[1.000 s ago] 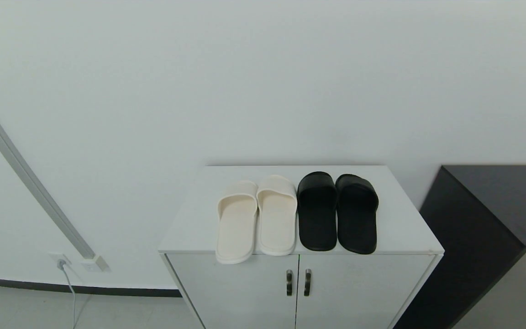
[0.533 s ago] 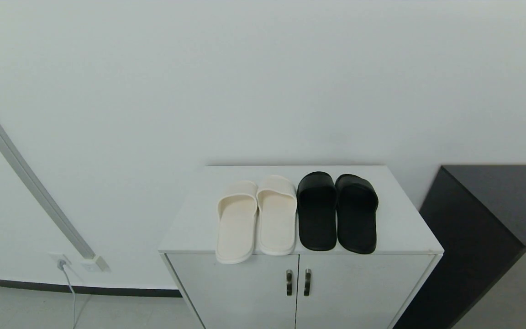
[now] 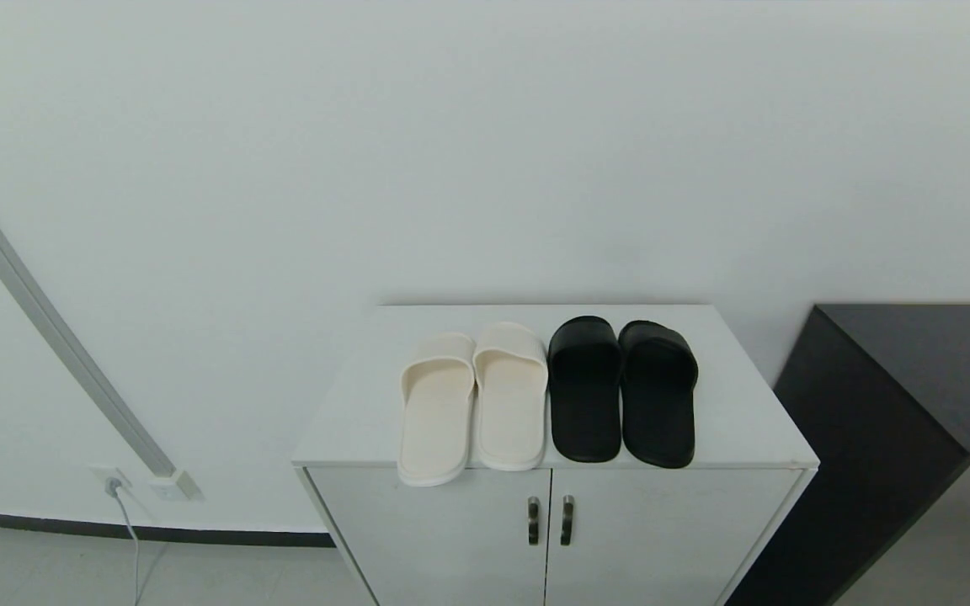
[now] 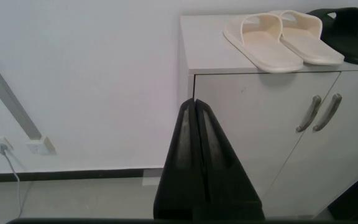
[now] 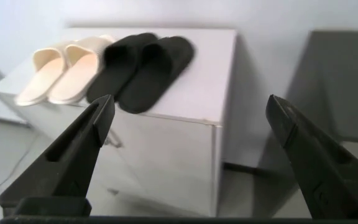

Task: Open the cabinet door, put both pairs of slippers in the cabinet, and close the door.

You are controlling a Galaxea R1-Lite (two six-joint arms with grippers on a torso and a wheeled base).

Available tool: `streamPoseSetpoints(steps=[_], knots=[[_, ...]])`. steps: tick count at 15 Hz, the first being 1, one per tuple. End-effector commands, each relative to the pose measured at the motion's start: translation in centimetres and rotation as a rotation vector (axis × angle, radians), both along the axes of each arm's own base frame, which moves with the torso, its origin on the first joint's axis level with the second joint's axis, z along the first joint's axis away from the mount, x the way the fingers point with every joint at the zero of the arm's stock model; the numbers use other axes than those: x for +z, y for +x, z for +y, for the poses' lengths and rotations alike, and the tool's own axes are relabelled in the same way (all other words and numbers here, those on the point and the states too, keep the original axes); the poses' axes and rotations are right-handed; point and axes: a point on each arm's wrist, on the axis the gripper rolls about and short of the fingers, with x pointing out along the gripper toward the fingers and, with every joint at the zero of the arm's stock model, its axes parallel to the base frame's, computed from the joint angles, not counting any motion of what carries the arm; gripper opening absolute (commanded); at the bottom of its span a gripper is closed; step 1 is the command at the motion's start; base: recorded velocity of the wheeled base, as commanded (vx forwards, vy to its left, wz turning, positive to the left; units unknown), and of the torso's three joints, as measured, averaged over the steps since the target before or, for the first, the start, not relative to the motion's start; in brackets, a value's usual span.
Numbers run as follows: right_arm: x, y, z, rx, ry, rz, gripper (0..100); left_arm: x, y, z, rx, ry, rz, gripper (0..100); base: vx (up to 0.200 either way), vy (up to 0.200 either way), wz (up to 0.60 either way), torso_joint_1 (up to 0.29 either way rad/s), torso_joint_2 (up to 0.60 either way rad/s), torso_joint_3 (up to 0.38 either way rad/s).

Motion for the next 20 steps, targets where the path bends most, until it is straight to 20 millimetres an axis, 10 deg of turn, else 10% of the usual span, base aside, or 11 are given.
streamPoseSetpoints(steps=[1, 10, 20], knots=[[0.8, 3.9, 2.3, 0.073, -0.006, 0.114, 100, 0.0, 0.0, 0.0, 0.001, 0.000, 0.001, 0, 0.000, 0.000, 0.00, 0.000, 0.00, 0.000], [-1.5, 10.6, 17.7, 0.004, -0.033, 0.168, 100, 0.0, 0.0, 0.0, -0.001, 0.000, 0.001, 0, 0.000, 0.000, 0.00, 0.000, 0.00, 0.000], [-5.9, 18.9, 23.1, -0.232, -0.037, 0.178, 100, 0.0, 0.0, 0.0, 0.001, 0.000, 0.001, 0, 0.000, 0.000, 0.00, 0.000, 0.00, 0.000]])
